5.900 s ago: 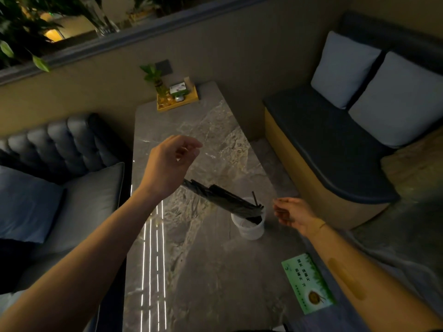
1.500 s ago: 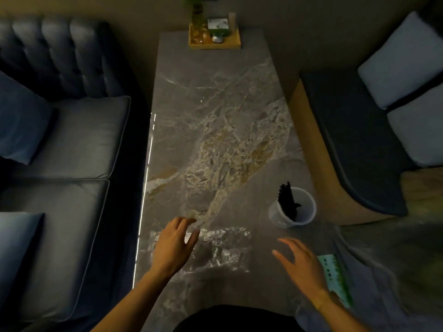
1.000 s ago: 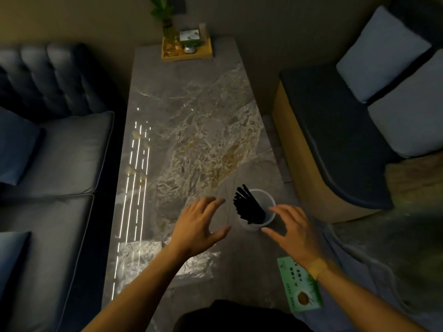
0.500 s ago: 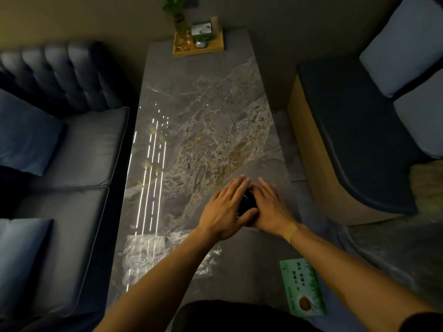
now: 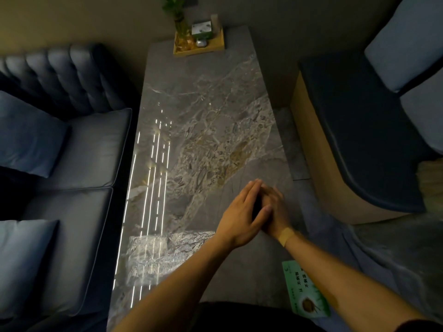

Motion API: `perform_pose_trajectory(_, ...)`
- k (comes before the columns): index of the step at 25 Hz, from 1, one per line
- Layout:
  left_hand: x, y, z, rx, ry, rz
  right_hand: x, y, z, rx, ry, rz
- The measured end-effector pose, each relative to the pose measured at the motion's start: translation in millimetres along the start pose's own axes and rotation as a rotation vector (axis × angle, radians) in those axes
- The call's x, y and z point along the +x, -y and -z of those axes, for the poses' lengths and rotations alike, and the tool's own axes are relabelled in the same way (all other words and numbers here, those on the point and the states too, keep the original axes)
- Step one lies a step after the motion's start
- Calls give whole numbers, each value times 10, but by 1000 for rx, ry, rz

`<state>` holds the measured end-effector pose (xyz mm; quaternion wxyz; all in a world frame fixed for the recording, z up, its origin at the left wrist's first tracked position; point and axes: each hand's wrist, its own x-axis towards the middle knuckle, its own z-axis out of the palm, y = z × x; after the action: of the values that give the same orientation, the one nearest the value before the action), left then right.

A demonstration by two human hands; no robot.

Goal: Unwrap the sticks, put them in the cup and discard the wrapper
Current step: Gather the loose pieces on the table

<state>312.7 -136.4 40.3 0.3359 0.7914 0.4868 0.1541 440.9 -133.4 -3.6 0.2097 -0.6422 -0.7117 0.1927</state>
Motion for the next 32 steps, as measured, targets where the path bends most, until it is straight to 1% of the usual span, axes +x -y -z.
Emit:
perform_pose_trajectory(3,0,-18,78,82,-53,-66,-4,61,11,-4,-191,46)
perform_pose_trajectory(5,-11,-21,89,117,-104,-118,-13,103,32,-39,-240,75)
perform_pose_trajectory(6,-22,-15,84,128,-112,-132,-19,110,45,-58,-217,74)
perform_pose_trajectory(7,-35,-3,77,134,-103,-131,-35,98,53,-79,-159,55)
perform_pose_trajectory(9,-62,36,72,136,-61,-94,-75,56,45,-87,19,-9)
perform_pose_trajectory(10,-75,55,71,137,-43,-77,-94,40,31,-79,55,-17)
perform_pose_trajectory(11,-86,65,66,137,-30,-70,-105,32,18,-82,53,-13)
perform_pose_trajectory(13,-97,57,51,123,0,-78,-111,50,-2,-177,25,12)
perform_pose_trajectory(16,-82,10,37,26,50,-65,-88,83,-22,-316,-39,39)
perform_pose_trajectory(18,-66,-5,53,-43,51,-31,-59,78,-15,-282,-92,42)
perform_pose_trajectory(20,-66,-2,82,-33,28,-26,-48,100,-4,-225,-111,31)
perform_pose_trajectory(22,-71,23,90,19,18,-24,-42,138,2,-239,-70,28)
perform_pose_trajectory(25,-98,82,83,103,37,-14,-66,180,14,-209,93,-52)
perform_pose_trajectory(28,-104,118,80,163,44,-36,-82,201,45,-158,98,-64)
perform_pose_trajectory(30,-102,126,73,133,38,-25,-76,200,59,-184,120,-66)
perform_pose_trajectory(32,-118,152,76,72,0,5,-70,203,79,-189,137,-72)
